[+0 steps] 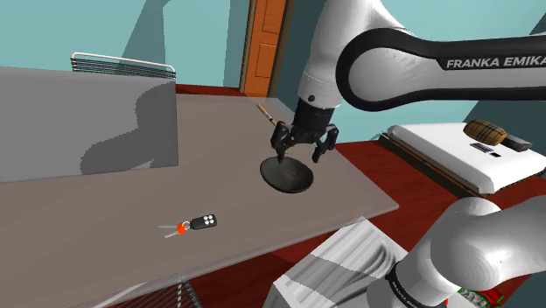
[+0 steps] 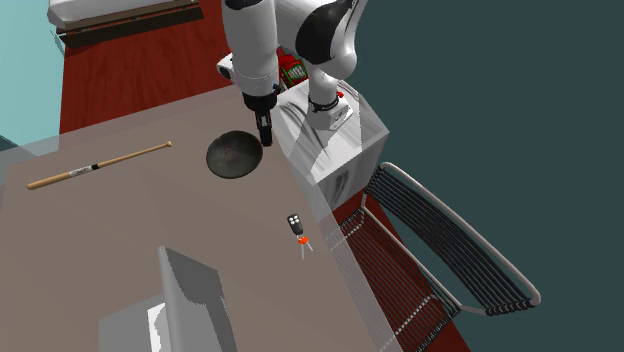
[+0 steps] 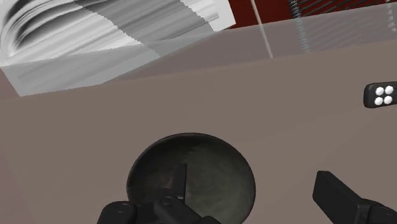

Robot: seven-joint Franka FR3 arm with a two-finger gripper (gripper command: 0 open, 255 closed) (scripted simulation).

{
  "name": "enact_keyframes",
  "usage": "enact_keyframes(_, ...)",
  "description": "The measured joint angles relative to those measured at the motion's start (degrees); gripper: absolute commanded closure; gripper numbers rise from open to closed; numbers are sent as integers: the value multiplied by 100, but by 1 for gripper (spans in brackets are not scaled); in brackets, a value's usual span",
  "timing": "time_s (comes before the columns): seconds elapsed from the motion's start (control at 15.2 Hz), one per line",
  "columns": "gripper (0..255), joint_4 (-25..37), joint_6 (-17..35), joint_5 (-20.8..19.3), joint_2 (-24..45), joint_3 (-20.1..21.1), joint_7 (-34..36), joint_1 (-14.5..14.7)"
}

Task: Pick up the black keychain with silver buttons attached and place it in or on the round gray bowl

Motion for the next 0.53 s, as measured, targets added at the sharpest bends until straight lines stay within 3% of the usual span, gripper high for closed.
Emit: enact_keyframes(0.53,0,564,812,48,1471,1102,1817,-198)
